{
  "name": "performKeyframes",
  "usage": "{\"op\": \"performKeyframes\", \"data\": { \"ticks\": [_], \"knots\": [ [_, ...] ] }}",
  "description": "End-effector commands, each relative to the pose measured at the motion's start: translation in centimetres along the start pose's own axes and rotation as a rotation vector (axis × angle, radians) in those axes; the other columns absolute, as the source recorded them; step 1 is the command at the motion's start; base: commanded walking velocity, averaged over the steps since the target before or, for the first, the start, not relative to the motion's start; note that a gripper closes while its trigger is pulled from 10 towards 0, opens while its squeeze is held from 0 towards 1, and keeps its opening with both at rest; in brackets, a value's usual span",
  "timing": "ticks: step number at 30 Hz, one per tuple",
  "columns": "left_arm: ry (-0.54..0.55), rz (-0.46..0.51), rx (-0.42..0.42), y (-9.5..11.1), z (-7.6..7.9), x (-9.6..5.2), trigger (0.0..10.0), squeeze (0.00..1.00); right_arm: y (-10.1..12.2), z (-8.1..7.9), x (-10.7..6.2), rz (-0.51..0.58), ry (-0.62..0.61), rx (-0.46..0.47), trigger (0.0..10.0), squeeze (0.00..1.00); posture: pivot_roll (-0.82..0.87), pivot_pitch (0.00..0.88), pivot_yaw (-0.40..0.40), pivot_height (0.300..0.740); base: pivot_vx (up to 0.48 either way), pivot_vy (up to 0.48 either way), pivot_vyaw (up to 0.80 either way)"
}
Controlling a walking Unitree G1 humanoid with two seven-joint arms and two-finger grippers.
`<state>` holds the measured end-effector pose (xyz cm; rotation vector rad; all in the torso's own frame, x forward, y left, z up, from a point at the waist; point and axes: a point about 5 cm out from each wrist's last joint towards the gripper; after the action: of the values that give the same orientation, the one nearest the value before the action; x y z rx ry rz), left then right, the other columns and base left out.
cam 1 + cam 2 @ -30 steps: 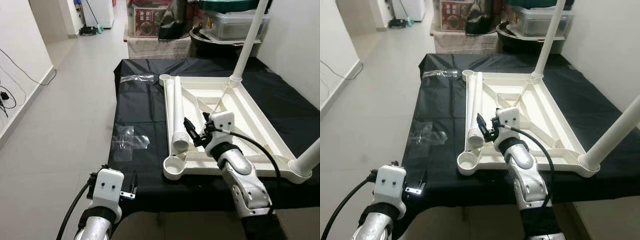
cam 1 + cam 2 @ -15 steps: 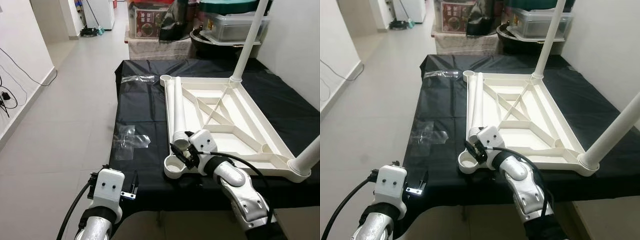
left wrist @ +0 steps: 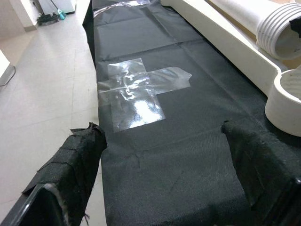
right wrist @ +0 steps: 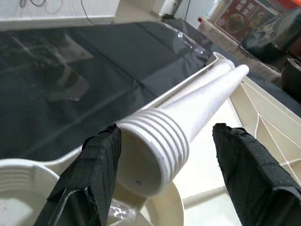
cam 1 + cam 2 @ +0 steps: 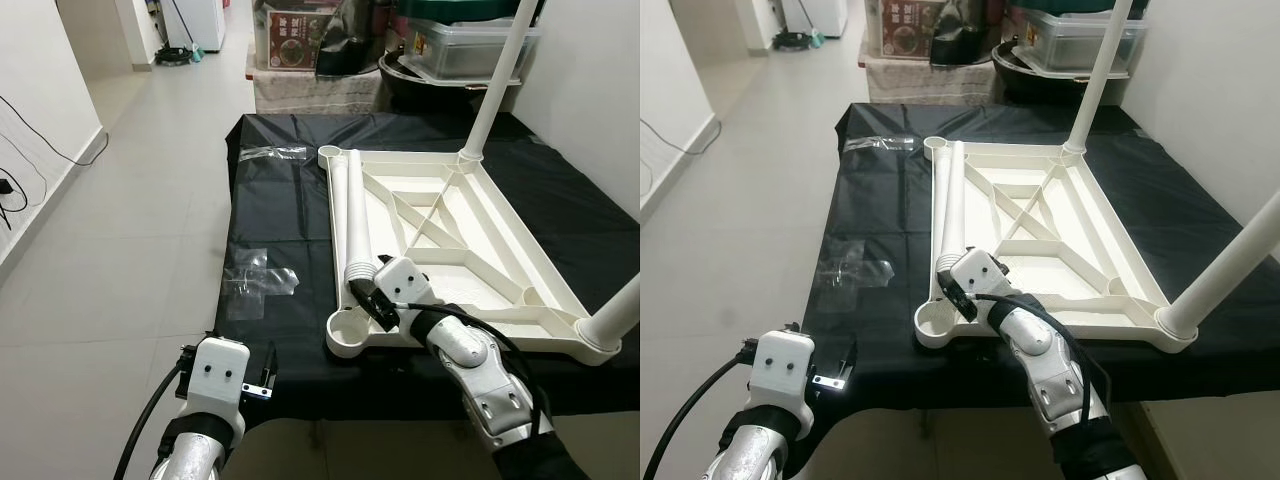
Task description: Building children table
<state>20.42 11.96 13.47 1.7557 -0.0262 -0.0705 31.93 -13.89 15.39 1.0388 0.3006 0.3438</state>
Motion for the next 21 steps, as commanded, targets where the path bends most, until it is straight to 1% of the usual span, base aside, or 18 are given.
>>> {"op": "performKeyframes", "data": {
  "ticks": [1, 6, 7, 11, 14, 21],
  "knots": [
    [-0.003, -0.011, 0.002, -0.1, 0.1, -0.1, 10.0, 0.00, 0.0, -0.3, 0.2, -0.003, 0.007, -0.024, 10.0, 0.00, 0.06, 0.121, -0.061, 0.740, 0.000, 0.000, 0.00],
    [0.000, -0.008, 0.002, 0.0, 0.1, -0.1, 10.0, 0.00, -0.1, -0.4, 0.4, -0.010, 0.011, -0.059, 10.0, 0.00, 0.06, 0.124, -0.061, 0.740, 0.000, 0.000, 0.00],
    [0.001, -0.008, 0.001, 0.0, 0.1, -0.1, 10.0, 0.00, -0.1, -0.4, 0.6, -0.016, 0.011, -0.085, 10.0, 0.00, 0.06, 0.129, -0.064, 0.740, 0.000, 0.000, 0.00],
    [0.001, -0.007, 0.000, 0.1, 0.1, -0.1, 10.0, 0.00, -0.2, -0.5, 0.8, -0.024, 0.018, -0.104, 10.0, 0.00, 0.06, 0.129, -0.063, 0.740, 0.000, 0.000, 0.00],
    [0.000, -0.008, -0.002, 0.1, 0.2, -0.1, 10.0, 0.00, -0.3, -0.5, 1.1, -0.036, -0.010, -0.125, 10.0, 0.00, 0.06, 0.133, -0.065, 0.740, 0.000, 0.000, 0.00],
    [0.000, -0.008, -0.005, 0.1, 0.2, -0.1, 10.0, 0.00, -0.1, -0.8, 1.5, -0.036, -0.027, -0.142, 10.0, 0.00, 0.06, 0.138, -0.068, 0.740, 0.000, 0.000, 0.00]
  ]
}}
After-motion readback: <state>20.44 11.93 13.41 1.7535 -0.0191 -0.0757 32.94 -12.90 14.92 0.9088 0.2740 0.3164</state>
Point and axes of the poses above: a point about 5 cm out from each wrist's last joint towards the gripper, its own x axis pointing out of the wrist towards the gripper, its own y axis along the axis of the wrist's last joint, z = x × y, and after that the axes turned 3 degrees about x, right-handed
